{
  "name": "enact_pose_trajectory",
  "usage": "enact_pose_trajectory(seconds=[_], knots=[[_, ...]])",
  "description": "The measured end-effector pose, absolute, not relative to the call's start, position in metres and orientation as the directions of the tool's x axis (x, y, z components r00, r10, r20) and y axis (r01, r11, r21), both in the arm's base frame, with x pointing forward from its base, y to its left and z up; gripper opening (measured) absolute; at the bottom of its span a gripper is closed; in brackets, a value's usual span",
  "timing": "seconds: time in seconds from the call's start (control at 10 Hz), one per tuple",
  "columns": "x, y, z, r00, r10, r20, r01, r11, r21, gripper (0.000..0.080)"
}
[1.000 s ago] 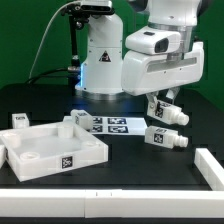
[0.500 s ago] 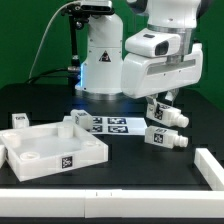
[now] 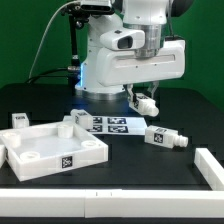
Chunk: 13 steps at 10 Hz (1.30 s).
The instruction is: Assemble one leg
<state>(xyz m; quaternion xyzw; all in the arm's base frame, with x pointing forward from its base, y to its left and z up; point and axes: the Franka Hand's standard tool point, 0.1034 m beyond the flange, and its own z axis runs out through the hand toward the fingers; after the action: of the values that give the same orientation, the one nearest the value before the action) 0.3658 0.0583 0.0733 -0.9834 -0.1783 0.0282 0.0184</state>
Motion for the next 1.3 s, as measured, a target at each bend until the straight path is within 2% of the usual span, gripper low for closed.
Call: enact_pose_trajectory(seconds=[0.2, 0.5, 0.8, 0.9, 1.0, 1.1, 1.2, 1.3], knots=[[0.365, 0.058, 0.072, 0.935, 0.350, -0.051, 0.348, -0.936, -0.047, 0.0284], [0.344, 0.032, 0.040, 0.959, 0.279, -0.050, 0.277, -0.960, -0.043, 0.0284], [0.353, 0.020, 0.015, 0.960, 0.274, -0.057, 0.272, -0.961, -0.050, 0.0284], [0.353, 0.019, 0.014, 0.960, 0.276, -0.056, 0.273, -0.961, -0.050, 0.0284], [0.353, 0.019, 0.014, 0.959, 0.277, -0.057, 0.274, -0.960, -0.051, 0.0367], [0.353, 0.019, 0.014, 0.959, 0.277, -0.057, 0.274, -0.960, -0.051, 0.0367], [0.353, 0.019, 0.014, 0.959, 0.277, -0.057, 0.274, -0.960, -0.051, 0.0528], [0.352, 0.018, 0.016, 0.955, 0.288, -0.065, 0.285, -0.957, -0.055, 0.0528]])
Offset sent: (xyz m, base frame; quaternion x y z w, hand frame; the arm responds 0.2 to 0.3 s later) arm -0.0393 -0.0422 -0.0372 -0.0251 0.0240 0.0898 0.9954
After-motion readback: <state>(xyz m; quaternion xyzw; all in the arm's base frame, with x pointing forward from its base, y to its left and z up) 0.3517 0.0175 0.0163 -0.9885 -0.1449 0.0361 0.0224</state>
